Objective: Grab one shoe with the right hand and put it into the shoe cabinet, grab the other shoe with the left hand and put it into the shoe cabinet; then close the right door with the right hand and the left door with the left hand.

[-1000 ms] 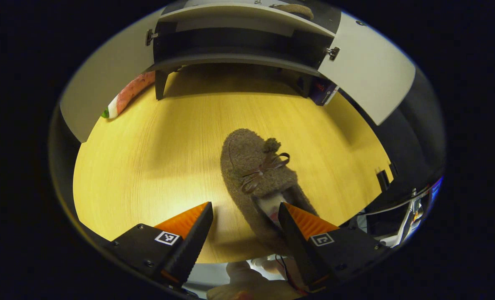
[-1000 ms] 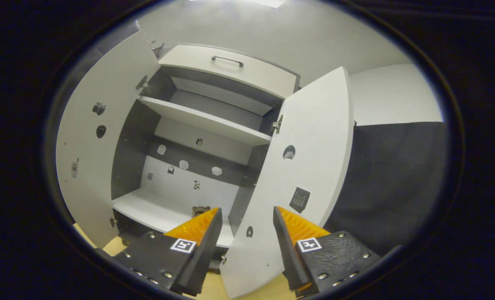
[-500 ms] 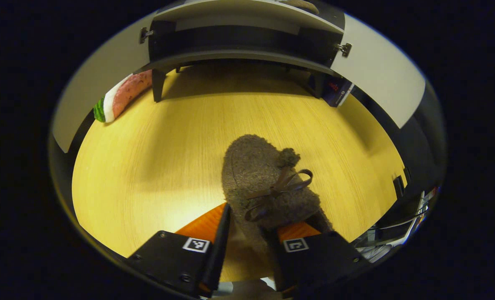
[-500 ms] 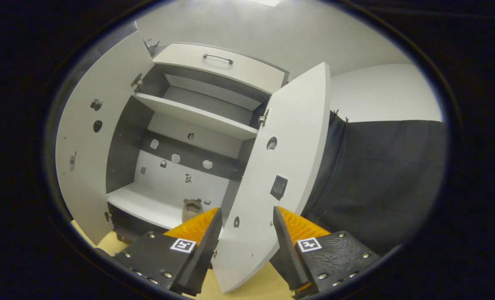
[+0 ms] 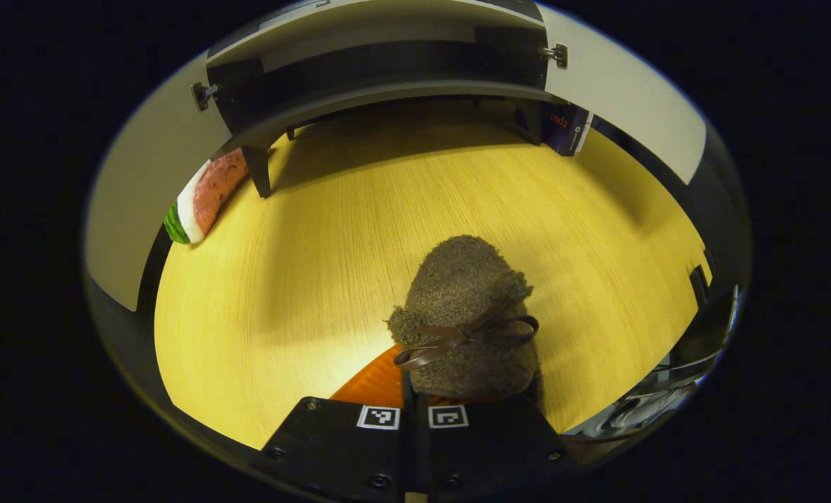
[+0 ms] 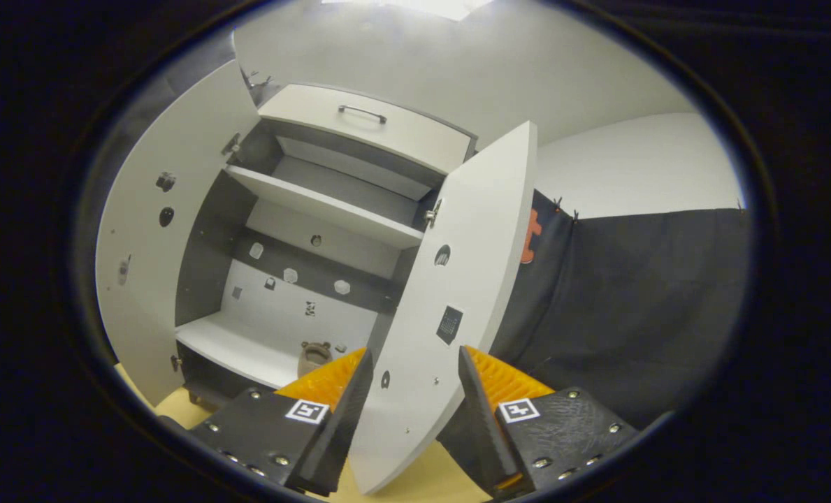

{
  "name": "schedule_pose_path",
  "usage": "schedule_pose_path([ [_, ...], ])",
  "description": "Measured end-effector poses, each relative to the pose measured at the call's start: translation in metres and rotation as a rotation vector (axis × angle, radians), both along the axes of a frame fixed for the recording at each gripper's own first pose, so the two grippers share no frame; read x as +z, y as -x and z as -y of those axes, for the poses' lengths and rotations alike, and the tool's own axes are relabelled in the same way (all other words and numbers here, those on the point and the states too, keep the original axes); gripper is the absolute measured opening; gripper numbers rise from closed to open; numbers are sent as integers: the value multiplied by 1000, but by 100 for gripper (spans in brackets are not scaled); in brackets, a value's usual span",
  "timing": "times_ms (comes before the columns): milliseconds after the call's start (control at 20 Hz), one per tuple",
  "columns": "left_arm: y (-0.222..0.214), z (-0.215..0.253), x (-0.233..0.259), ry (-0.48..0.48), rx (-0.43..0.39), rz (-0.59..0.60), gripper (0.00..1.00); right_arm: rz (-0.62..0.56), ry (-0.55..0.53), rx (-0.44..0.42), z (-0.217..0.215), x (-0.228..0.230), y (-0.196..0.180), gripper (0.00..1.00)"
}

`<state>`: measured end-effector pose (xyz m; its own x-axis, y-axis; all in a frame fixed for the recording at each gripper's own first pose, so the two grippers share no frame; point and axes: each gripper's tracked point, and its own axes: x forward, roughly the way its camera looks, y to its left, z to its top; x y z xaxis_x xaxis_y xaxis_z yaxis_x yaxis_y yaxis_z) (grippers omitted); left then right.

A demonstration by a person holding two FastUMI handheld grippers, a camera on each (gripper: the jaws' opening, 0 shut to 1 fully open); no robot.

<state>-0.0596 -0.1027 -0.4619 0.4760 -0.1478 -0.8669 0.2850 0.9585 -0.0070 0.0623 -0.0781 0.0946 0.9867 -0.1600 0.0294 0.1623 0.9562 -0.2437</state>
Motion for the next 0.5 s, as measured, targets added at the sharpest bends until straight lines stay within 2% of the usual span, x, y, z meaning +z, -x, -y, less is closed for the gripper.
schedule_pose_path([
  [150,-22,2,31,-6,-12,56,1,16,-35,19,-1,6,-4,76],
  [500,-97,24,152,98,3,241,1,60,-112,53,4,15,-2,76],
])
